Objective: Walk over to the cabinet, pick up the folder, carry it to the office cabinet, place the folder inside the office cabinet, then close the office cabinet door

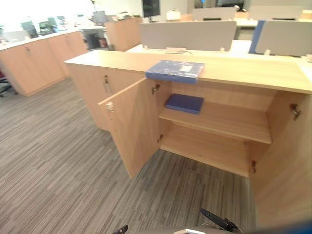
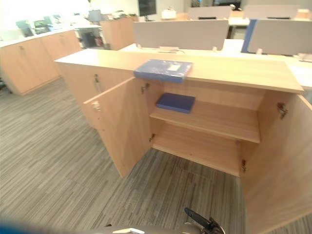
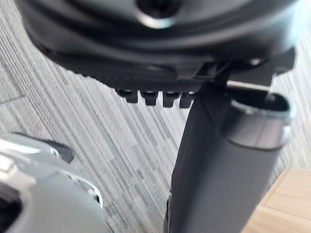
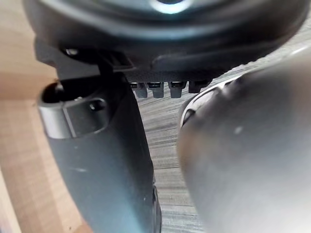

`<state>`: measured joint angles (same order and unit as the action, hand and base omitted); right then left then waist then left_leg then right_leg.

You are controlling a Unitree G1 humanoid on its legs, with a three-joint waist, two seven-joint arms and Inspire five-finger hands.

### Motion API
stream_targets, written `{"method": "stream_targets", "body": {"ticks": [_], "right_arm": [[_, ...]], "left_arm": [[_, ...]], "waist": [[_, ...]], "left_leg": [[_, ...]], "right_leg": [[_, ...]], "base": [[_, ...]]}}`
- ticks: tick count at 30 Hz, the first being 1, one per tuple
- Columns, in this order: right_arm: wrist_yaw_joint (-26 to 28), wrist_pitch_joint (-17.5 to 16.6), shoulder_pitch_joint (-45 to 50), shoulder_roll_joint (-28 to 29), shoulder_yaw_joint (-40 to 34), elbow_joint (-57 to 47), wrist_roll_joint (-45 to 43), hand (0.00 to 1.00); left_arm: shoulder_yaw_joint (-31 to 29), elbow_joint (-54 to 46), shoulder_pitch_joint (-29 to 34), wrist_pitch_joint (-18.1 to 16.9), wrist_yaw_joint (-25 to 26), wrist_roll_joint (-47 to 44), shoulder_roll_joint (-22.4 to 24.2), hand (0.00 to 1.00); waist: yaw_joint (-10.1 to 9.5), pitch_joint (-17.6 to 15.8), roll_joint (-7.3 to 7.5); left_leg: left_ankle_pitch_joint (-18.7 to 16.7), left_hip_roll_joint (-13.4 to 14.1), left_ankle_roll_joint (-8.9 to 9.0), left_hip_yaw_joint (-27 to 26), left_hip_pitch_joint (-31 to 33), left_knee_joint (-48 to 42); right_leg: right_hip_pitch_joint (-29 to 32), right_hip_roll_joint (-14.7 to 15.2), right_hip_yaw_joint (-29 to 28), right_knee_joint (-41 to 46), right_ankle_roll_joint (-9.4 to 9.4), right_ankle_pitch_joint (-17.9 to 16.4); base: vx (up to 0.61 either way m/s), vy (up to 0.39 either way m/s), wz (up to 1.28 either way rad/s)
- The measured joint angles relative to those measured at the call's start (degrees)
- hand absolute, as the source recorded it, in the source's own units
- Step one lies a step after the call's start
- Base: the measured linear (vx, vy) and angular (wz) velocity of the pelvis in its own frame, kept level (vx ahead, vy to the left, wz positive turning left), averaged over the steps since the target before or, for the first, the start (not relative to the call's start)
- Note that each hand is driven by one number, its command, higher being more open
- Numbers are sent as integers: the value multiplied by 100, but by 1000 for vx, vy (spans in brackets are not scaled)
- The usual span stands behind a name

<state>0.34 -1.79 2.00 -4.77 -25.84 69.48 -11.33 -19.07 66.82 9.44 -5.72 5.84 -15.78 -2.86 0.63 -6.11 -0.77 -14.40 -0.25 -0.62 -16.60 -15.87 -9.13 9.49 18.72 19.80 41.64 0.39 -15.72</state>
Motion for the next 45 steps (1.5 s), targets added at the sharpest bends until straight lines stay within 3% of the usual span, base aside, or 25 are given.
{"method": "stream_targets", "body": {"ticks": [1, 3, 5, 6, 8, 11, 12, 14, 16, 17, 19, 20, 22, 24, 25, 26, 27, 30, 35, 37, 39, 40, 41, 43, 45], "right_arm": [[-6, 50, 16, -60, 14, 11, 1, 100], [-47, 25, 96, -53, -10, 6, -27, 100], [-35, 19, 54, -72, -7, 7, 5, 100], [-24, 62, 46, -21, -87, 54, 5, 100], [-29, 87, 68, 77, -241, 102, 0, 100], [-28, 138, 186, 151, -380, 115, -11, 100], [-30, 163, 285, 153, -465, 117, -12, 100], [-34, 168, 406, 105, -453, 118, -10, 100], [-60, 173, 407, 101, -438, 159, -10, 100], [-59, 179, 374, 104, -425, 189, -6, 100], [-63, 182, 271, 76, -388, 241, -6, 100], [-85, 183, 162, 73, -302, 287, -6, 100], [-93, 166, -14, 104, -134, 270, -5, 100], [-97, 138, -82, 124, 80, 120, -5, 100], [-102, 128, -82, 31, 171, 22, -13, 100], [-112, 109, -90, 71, 220, 22, -11, 100], [-129, 100, -97, 185, 411, 26, -9, 100], [-115, 81, -135, 390, 689, 83, 3, 100], [-47, 56, -98, 250, 712, 232, 12, 100], [-41, 71, -28, 60, 672, 223, 18, 100], [-38, 91, 21, 23, 552, 80, 63, 100], [-35, 94, 57, 54, 455, 13, 79, 100], [-32, 89, 103, 60, 394, -12, 109, 100], [-32, 54, 72, 62, 423, -21, 128, 100], [-30, 37, 13, 76, 463, -24, 119, 100]], "left_arm": [[345, 12, -156, 6, 2, 4, -28, 100], [673, 14, -324, 7, -4, 85, -82, 100], [990, 5, -553, 5, -37, 306, -111, 100], [1157, -11, -696, 4, -76, 438, -88, 100], [1224, -56, -873, 6, -222, 664, 46, 100], [1188, -192, -872, -49, -298, 750, 192, 100], [1105, -238, -868, -45, -332, 749, 228, 100], [792, -303, -855, -37, -344, 668, 278, 100], [631, -315, -851, -35, -332, 558, 226, 100], [606, -322, -838, -40, -320, 501, 204, 100], [501, -421, -817, -51, -316, 509, 143, 100], [460, -435, -807, -50, -291, 510, 122, 100], [423, -447, -710, -52, -238, 504, 48, 100], [427, -469, -695, -76, -195, 495, 64, 100], [424, -443, -659, -82, -200, 386, 180, 100], [425, -423, -689, -71, -232, 342, 161, 100], [470, -402, -715, -125, -216, 245, 17, 100], [455, -256, -699, -119, -168, -15, -70, 100], [535, -243, -491, -123, -116, -58, -28, 100], [585, -251, -450, -124, -117, -50, 114, 100], [639, -310, -397, -135, -126, -32, 114, 100], [655, -312, -398, -134, -130, -22, 92, 100], [660, -301, -391, -131, -121, 3, 84, 100], [663, -307, -366, -140, -143, -92, 61, 100], [781, -297, -342, -115, -249, -885, 79, 100]], "waist": [[40, -190, -99], [118, -262, -107], [110, -262, -203], [119, -293, -132], [145, -248, -68], [274, -183, -48], [278, -136, -79], [269, -131, -138], [265, -140, -113], [223, -154, -75], [81, -180, -56], [-42, -226, 0], [-108, -289, 97], [-146, -285, 41], [-177, -224, -234], [-171, -242, -147], [-176, -185, 105], [-273, -68, 327], [-327, 111, 124], [-327, 152, -69], [-343, 148, -40], [-338, 133, 34], [-321, 115, 8], [-330, 111, -11], [-257, 67, -64]], "left_leg": [[-67, 215, 152, -83, -141, 105], [-168, 362, 308, 35, -240, 229], [-91, 327, 253, 650, -264, 466], [-17, 413, 306, 749, -327, 482], [83, 527, 307, 832, -304, 286], [93, 837, 323, 926, 166, -1005], [192, 1024, 477, 1047, 605, -2100], [763, 1330, 912, 1342, 1517, -4237], [735, 1406, 872, 1253, 1925, -5167], [633, 1399, 714, 1070, 2163, -5458], [338, 1291, 578, 905, 2547, -5369], [109, 1106, 487, 908, 2694, -4871], [19, 813, 400, 1052, 2810, -3611], [553, 590, 188, 1501, 2913, -1987], [1484, 593, 192, 1937, 2910, -1223], [1473, 557, 214, 1902, 2917, -1275], [1479, 325, 148, 1896, 2824, -1135], [1500, 45, 75, 1759, 2515, -684], [1739, -200, -151, 1506, 1754, 308], [1757, -325, -199, 1429, 1542, 596], [1728, -484, -226, 1415, 1336, 822], [1725, -593, -232, 1419, 1237, 887], [1705, -626, -298, 1427, 1123, 917], [1637, -564, -363, 1437, 1069, 914], [1607, -371, -348, 1637, 1094, 841]], "right_leg": [[143, -351, 15, -709, 146, 122], [213, -610, 9, -962, -21, 478], [247, -968, -25, -1018, -53, 331], [215, -1080, -19, -983, -179, 208], [94, -1231, 9, -1079, -227, 53], [-439, -1585, 57, -1735, -231, 52], [-713, -1771, 75, -2098, -302, 125], [-1240, -2086, 27, -2599, -474, 217], [-1611, -2167, -108, -2859, -527, 237], [-1888, -2176, -264, -3047, -539, 255], [-2151, -2139, -573, -3205, -532, 273], [-2290, -2041, -790, -3237, -517, 282], [-2478, -1860, -1017, -3265, -436, 275], [-2652, -1799, -1133, -3356, -142, 142], [-2781, -1960, -1236, -3356, 60, -18], [-2821, -1896, -1245, -3342, 91, -92], [-2816, -1668, -1224, -3290, 132, -108], [-2804, -1308, -1273, -3135, 259, -16], [-2764, -966, -1538, -2732, 383, 210], [-2369, -817, -1619, -1853, 387, 208], [-1676, -568, -1760, -418, 375, 251], [-1457, -425, -1747, 129, 285, 360], [-1326, -263, -1604, 522, 145, 389], [-1205, -164, -1215, 406, 178, -68], [-1113, -504, -1120, -396, 308, -434]], "base": [[233, -197, -33], [227, -199, -22], [370, -220, -35], [348, -218, -20], [353, -261, -14], [376, -229, -6], [287, -165, -3], [353, -128, -18], [357, -42, -41], [444, 17, -67], [421, 63, -81], [241, 97, -105], [282, 149, -89], [343, 225, -48], [286, 205, -23], [408, 262, 4], [279, 164, 20], [251, 166, 3], [142, 132, -20], [98, 187, -18], [75, 172, -7], [83, 117, 7], [99, 114, -2], [45, 50, -1], [-17, -43, 36]]}}
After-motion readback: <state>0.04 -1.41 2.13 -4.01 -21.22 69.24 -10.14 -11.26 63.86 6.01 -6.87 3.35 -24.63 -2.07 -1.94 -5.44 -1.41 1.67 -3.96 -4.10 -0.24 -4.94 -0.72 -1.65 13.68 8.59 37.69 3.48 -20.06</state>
